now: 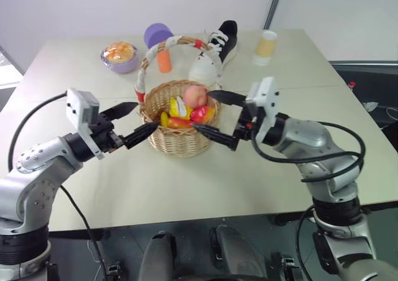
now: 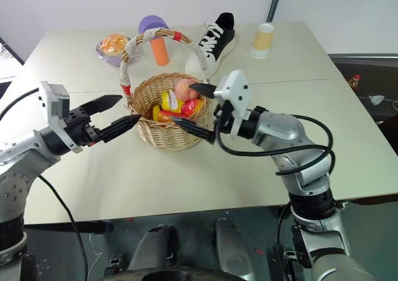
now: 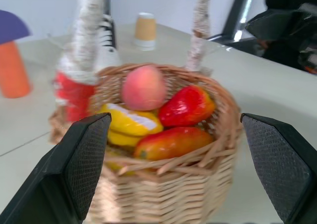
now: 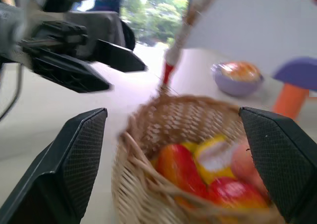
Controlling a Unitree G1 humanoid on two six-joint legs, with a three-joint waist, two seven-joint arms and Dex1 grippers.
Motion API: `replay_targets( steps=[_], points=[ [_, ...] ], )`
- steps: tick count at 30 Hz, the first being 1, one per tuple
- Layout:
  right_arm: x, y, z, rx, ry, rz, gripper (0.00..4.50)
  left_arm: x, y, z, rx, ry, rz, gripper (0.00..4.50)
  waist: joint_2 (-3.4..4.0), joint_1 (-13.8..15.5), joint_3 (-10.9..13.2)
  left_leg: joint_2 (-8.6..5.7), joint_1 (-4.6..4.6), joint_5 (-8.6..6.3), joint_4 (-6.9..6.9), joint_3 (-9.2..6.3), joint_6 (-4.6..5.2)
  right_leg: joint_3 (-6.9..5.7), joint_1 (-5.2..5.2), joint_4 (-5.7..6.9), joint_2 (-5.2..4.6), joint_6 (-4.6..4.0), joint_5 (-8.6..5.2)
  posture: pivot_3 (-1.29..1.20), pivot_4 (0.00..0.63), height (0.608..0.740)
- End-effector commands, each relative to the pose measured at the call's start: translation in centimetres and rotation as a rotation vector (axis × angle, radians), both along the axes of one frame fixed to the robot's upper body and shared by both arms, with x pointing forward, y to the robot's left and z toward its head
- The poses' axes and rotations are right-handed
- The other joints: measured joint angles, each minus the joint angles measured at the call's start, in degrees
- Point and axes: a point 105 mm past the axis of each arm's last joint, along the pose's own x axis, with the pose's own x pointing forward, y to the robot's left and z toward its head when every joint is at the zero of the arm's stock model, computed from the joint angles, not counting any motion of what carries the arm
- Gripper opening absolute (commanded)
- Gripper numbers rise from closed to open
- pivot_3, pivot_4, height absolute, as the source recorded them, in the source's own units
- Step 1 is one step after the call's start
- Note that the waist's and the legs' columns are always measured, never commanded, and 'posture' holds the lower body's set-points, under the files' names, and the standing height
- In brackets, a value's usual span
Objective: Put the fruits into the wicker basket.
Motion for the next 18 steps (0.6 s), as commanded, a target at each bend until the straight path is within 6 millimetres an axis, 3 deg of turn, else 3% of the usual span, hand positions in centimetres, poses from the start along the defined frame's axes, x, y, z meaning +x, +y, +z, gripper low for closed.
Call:
replay_targets(
  steps=[1, 6, 9, 13, 18],
  points=[
    [2.2, -1.5, 0.1, 0.012, -0.023, -0.162, 4.44, 0.0, -0.5, 0.7, -0.005, -0.029, -0.029, 4.5, 0.0, 0.0, 0.0, 0.0, 0.0, 0.0, 0.0, 0.06, 0.0, 0.0, 0.0, 0.01, 0.03, -0.01, -0.01, 0.0, 0.15, 0.74],
    [6.6, -1.1, -0.5, 0.115, 0.02, -0.331, 4.44, 0.3, -1.0, 0.7, -0.015, -0.027, -0.05, 4.5, 0.03, -0.1, 0.0, 0.01, 0.0, 0.01, -0.1, 0.23, -0.01, 0.06, -0.1, 0.02, 0.06, -0.02, -0.01, 0.0, 0.15, 0.74],
    [7.8, -0.5, -0.4, 0.172, 0.042, -0.348, 4.44, 0.3, -1.3, 0.7, -0.017, -0.03, -0.054, 4.5, 0.03, 0.1, 0.0, 0.0, -0.04, 0.01, -0.13, 0.25, -0.01, 0.06, -0.13, 0.01, 0.02, -0.02, 0.0, 0.0, 0.15, 0.74],
    [8.0, 0.1, -0.4, 0.204, 0.05, -0.325, 3.27, -0.1, -1.4, 0.9, -0.016, -0.038, -0.05, 4.5, 0.03, 0.3, 0.0, -0.03, -0.1, 0.01, -0.23, 0.25, -0.02, 0.06, -0.13, -0.08, -0.11, -0.01, 0.0, 0.0, 0.15, 0.74],
    [7.4, 0.0, 0.2, 0.234, 0.041, -0.309, 0.71, -0.5, -1.4, 0.6, -0.016, -0.033, -0.043, 4.5, 0.03, 0.1, 0.0, -0.03, -0.09, 0.01, -0.27, 0.13, -0.02, 0.08, -0.15, -0.1, -0.2, 0.0, 0.0, 0.0, 0.15, 0.74]
  ],
)
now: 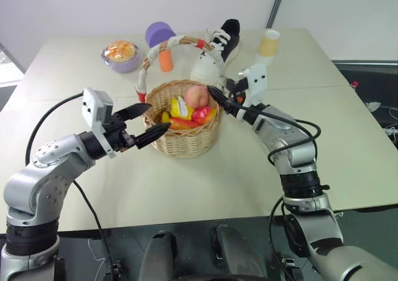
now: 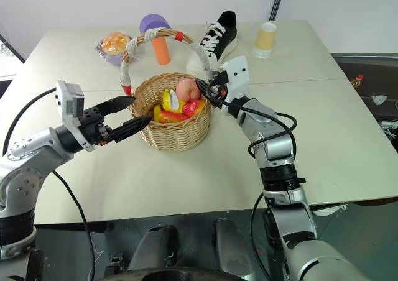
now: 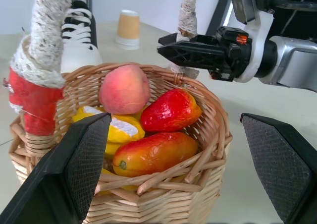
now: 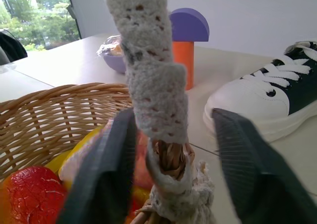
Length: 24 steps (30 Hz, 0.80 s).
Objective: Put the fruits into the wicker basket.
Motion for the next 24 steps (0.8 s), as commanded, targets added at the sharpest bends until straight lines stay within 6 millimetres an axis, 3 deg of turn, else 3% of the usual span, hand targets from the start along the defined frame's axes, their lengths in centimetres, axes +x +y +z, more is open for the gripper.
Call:
replay_targets(
  steps=[1, 2, 6, 8, 12, 17, 20, 23, 24],
  points=[
    [-0.6, -0.6, 2.3, 0.05, -0.08, -0.006, 0.28, -0.6, -0.1, 1.1, -0.006, -0.052, -0.003, 4.5, 0.0, 0.0, 0.0, 0.0, 0.01, 0.0, 0.0, -0.01, 0.0, 0.0, 0.0, 0.01, 0.01, 0.0, 0.0, 0.0, 0.15, 0.74],
    [-0.7, -0.8, 2.5, 0.049, -0.085, -0.015, 0.06, -0.6, -0.1, 1.1, -0.007, -0.052, -0.003, 4.5, 0.0, 0.0, 0.0, -0.01, 0.01, 0.0, 0.01, -0.03, 0.0, 0.0, 0.0, 0.01, 0.04, 0.0, 0.0, 0.0, 0.15, 0.74],
    [-0.9, -2.6, 3.6, 0.032, -0.138, -0.087, 0.06, -0.4, -0.5, 1.2, -0.016, -0.051, -0.021, 4.5, 0.01, 0.0, 0.0, 0.0, 0.02, 0.0, 0.0, -0.02, 0.0, -0.01, 0.0, 0.03, 0.11, -0.01, 0.0, 0.0, 0.15, 0.74],
    [-1.1, -5.1, 4.5, 0.027, -0.177, -0.174, 0.06, -0.3, -0.7, 1.2, -0.018, -0.051, -0.035, 4.5, 0.01, 0.1, 0.0, 0.0, 0.02, 0.0, 0.0, -0.01, 0.0, -0.01, 0.0, 0.02, 0.1, -0.01, 0.0, 0.0, 0.15, 0.74],
    [-1.2, -13.2, 6.3, -0.007, -0.237, -0.457, 0.06, 0.2, -1.2, 1.1, -0.024, -0.046, -0.073, 4.5, 0.03, 0.8, 0.0, -0.12, -0.04, 0.0, 0.02, 0.11, 0.0, -0.03, 0.0, -0.01, 0.02, 0.0, 0.0, 0.0, 0.15, 0.74],
    [-1.6, -21.6, 5.9, -0.034, -0.216, -0.782, 0.06, 1.1, -1.9, 1.0, -0.032, -0.046, -0.1, 4.5, 0.03, 1.3, 0.0, -0.17, -0.03, 0.0, -0.04, 0.19, 0.0, 0.01, 0.0, -0.1, 0.04, 0.0, -0.01, 0.0, 0.15, 0.74],
    [-1.7, -24.0, 5.0, 0.0, -0.19, -0.876, 0.06, 1.6, -2.3, 1.2, -0.04, -0.052, -0.108, 4.5, 0.04, 0.8, 0.0, -0.12, 0.04, 0.0, -0.05, 0.27, 0.0, 0.09, 0.0, -0.08, 0.13, 0.0, -0.01, 0.0, 0.15, 0.74],
    [-1.8, -24.8, 4.0, 0.023, -0.165, -0.909, 0.06, 1.7, -2.3, 1.1, -0.043, -0.055, -0.108, 4.5, 0.09, -0.2, 0.1, -0.08, 0.07, 0.01, -0.08, 0.31, 0.01, 0.13, 0.0, -0.04, 0.16, 0.0, -0.01, 0.0, 0.15, 0.74],
    [-1.8, -24.9, 3.9, 0.025, -0.162, -0.91, 0.5, 1.7, -2.3, 1.1, -0.044, -0.055, -0.107, 4.5, 0.14, -0.3, 0.1, -0.07, 0.08, 0.01, -0.09, 0.32, 0.01, 0.14, -0.01, -0.02, 0.17, 0.0, -0.01, 0.0, 0.15, 0.74]
  ],
)
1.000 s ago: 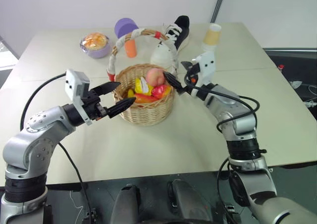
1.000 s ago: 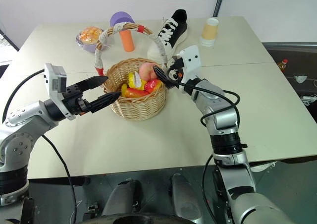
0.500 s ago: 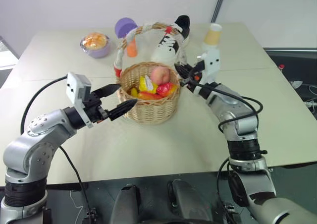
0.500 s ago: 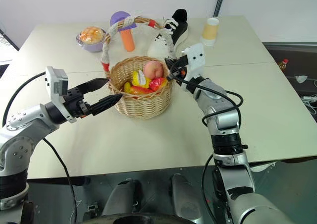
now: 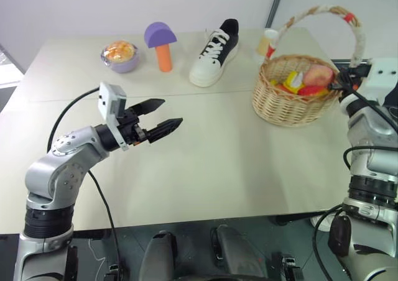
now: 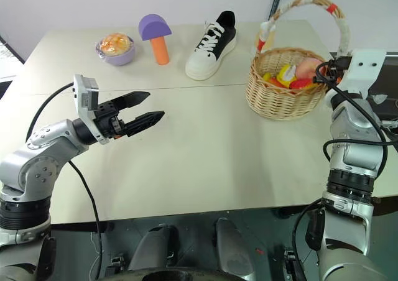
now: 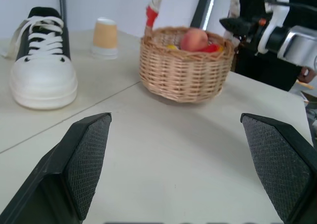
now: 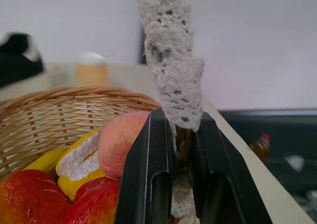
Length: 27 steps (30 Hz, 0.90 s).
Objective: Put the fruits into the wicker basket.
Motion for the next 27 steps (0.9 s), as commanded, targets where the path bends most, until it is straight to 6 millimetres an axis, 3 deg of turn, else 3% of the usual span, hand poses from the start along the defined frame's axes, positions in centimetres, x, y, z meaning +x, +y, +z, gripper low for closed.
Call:
replay_targets(
  steps=[1, 6, 10, 14, 18, 23, 27],
  points=[
    [-0.8, -0.5, 2.1, -0.005, -0.099, -0.019, 1.03, -0.1, -0.2, 0.8, 0.001, -0.044, -0.009, 4.5, 0.1, -0.1, 0.1, 0.01, 0.01, 0.0, 0.0, 0.01, 0.0, 0.02, -0.01, 0.02, 0.01, 0.0, 0.0, 0.0, 0.15, 0.74],
    [-2.4, -1.2, 3.0, -0.056, -0.114, -0.06, 3.41, 0.4, 0.2, 0.8, -0.013, -0.039, 0.008, 4.5, 0.13, 0.2, 0.1, 0.02, 0.0, 0.0, 0.01, 0.01, 0.0, 0.02, -0.02, 0.04, 0.02, 0.0, 0.0, 0.0, 0.15, 0.74],
    [-4.8, -1.5, 3.2, -0.143, -0.083, 0.007, 3.41, 0.8, 1.5, 0.9, -0.01, -0.039, 0.057, 4.5, 0.13, 0.7, 0.1, -0.03, -0.05, 0.0, 0.03, 0.02, 0.0, 0.02, -0.02, 0.0, -0.06, 0.02, -0.01, 0.0, 0.15, 0.74],
    [-6.8, -0.2, 0.7, -0.211, 0.048, 0.193, 3.41, 1.8, 4.1, 0.4, -0.005, -0.026, 0.18, 4.5, 0.13, 0.7, 0.0, -0.03, -0.05, 0.0, 0.02, 0.02, 0.0, 0.01, 0.0, -0.04, -0.05, 0.04, -0.02, 0.0, 0.15, 0.74],
    [-8.4, 4.3, -2.2, -0.25, 0.129, 0.471, 3.41, 2.5, 7.4, -1.7, 0.024, 0.022, 0.35, 4.5, 0.15, -0.2, 0.1, 0.04, 0.11, -0.01, 0.01, 0.03, 0.01, 0.03, 0.09, -0.02, 0.03, 0.05, -0.03, 0.0, 0.15, 0.74],
    [-7.8, 11.1, -4.3, -0.298, 0.148, 0.731, 3.41, 2.3, 10.5, -4.2, 0.027, 0.033, 0.501, 4.5, 0.13, -0.9, 0.0, 0.1, 0.24, 0.0, 0.03, 0.16, 0.0, 0.14, 0.1, 0.06, 0.09, 0.05, -0.03, 0.0, 0.15, 0.74],
    [-7.1, 15.0, -5.9, -0.268, 0.147, 0.876, 3.41, 1.5, 11.5, -6.0, 0.058, 0.059, 0.558, 4.5, 0.11, -0.5, 0.0, 0.11, 0.19, 0.0, 0.02, 0.16, 0.0, 0.13, 0.08, 0.05, 0.07, 0.05, -0.03, 0.0, 0.15, 0.74]
  ],
)
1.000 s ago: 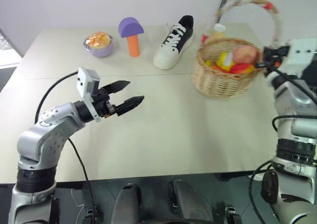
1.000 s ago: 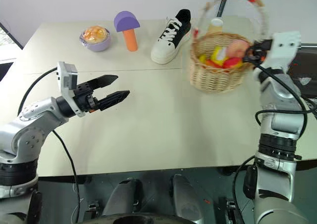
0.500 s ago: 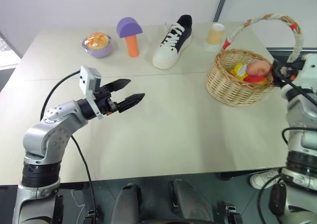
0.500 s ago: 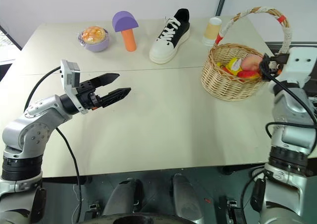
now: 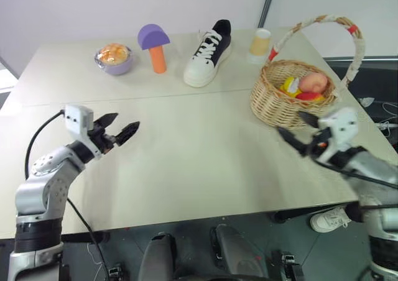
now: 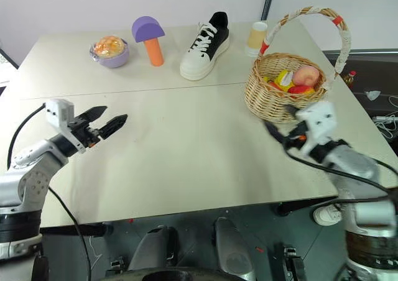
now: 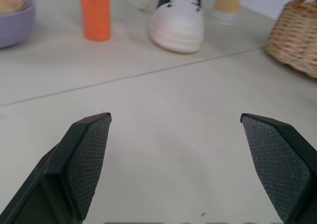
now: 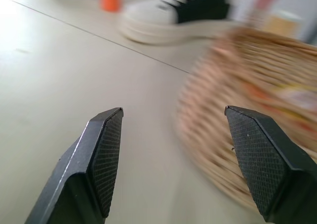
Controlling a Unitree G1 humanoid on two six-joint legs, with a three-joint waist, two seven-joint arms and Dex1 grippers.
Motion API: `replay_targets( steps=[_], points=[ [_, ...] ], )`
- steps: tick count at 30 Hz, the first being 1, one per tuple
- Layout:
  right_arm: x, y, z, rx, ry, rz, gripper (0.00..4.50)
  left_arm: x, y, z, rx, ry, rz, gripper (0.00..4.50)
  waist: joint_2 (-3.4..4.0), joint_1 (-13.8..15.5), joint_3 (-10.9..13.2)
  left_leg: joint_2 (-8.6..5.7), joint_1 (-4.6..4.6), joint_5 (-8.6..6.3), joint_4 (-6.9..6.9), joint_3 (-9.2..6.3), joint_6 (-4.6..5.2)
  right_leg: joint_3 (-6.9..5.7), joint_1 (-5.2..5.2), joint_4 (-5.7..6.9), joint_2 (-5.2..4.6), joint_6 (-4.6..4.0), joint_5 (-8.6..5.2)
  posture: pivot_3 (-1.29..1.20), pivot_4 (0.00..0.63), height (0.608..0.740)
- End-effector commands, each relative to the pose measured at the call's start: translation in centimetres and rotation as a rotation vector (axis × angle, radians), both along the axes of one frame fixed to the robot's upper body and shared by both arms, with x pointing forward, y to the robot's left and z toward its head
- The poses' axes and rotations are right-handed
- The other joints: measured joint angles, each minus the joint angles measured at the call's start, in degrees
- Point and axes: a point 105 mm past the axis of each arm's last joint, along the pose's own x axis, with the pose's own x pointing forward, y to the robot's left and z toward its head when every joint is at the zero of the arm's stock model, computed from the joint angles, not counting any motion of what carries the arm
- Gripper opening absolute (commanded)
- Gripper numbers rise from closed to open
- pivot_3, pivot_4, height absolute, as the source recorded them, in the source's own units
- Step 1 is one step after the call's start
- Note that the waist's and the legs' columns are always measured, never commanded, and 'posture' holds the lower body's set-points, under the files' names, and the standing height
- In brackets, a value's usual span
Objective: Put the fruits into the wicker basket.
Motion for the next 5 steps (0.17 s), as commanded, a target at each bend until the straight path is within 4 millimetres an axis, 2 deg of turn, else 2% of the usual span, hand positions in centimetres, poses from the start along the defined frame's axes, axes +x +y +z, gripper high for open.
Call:
replay_targets(
  steps=[1, 5],
  points=[
    [0.42, 2.45, -0.08, 0.021, -0.025, 0.091, 3.41, -0.69, 1.28, 0.11, 0.042, -0.039, 0.059, 4.5, -0.01, 0.4, 0.0, 0.0, -0.04, 0.0, 0.0, 0.0, 0.0, 0.0, -0.02, 0.0, -0.03, 0.0, 0.0, 0.0, 0.15, 0.74],
    [1.31, 2.75, -0.75, 0.052, -0.007, 0.103, 3.41, -1.49, 1.57, -0.62, 0.056, -0.025, 0.07, 4.5, -0.04, 1.2, 0.0, -0.06, -0.15, 0.0, 0.02, 0.04, -0.01, -0.03, -0.06, -0.06, -0.18, 0.01, 0.0, 0.0, 0.15, 0.74]
  ],
)
